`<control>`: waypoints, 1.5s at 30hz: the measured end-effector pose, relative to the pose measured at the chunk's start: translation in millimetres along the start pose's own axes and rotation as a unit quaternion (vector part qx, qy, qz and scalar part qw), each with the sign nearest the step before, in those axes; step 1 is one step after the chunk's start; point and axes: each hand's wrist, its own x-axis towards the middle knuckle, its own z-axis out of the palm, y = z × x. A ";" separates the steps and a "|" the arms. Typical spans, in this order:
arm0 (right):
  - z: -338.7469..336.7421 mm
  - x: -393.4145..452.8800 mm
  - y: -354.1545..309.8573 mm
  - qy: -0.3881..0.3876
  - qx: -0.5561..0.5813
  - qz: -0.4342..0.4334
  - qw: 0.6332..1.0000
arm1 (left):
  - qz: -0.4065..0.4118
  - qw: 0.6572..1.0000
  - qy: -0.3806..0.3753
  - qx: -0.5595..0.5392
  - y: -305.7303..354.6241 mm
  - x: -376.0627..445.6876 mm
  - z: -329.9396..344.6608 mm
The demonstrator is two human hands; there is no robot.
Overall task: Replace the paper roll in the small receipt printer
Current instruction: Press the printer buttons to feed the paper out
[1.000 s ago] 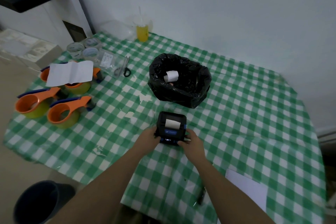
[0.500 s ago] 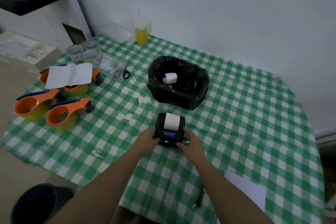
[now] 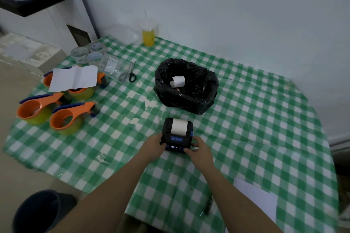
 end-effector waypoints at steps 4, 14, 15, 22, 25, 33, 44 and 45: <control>-0.4 0.1 0.1 0.003 0.001 -0.002 1.000 | -0.003 1.000 0.005 -0.003 1.5 -0.8 0.3; 0.4 -1.7 1.8 0.002 -0.004 0.000 1.000 | -0.017 0.999 0.030 0.005 5.7 -3.7 1.0; 0.6 -1.4 1.8 0.003 -0.005 0.001 1.000 | -0.020 0.999 0.032 0.007 6.1 -4.0 1.0; -0.6 -2.2 -1.0 0.002 -0.015 -0.003 1.000 | -0.027 0.999 0.033 0.014 9.3 -5.6 0.5; -2.3 -1.7 -1.8 -0.001 -0.019 -0.008 1.000 | -0.025 0.999 0.033 0.018 8.5 -5.3 -0.1; -3.4 -2.0 -2.4 0.004 -0.016 -0.009 1.000 | -0.025 0.999 0.033 0.013 11.0 -7.5 -2.5; -1.8 0.0 -6.5 0.002 -0.016 0.000 1.000 | -0.041 0.999 0.021 0.021 12.2 -6.8 -5.9; -2.0 0.2 -6.3 0.003 -0.016 0.000 1.000 | -0.041 0.999 0.021 0.022 12.1 -6.5 -6.0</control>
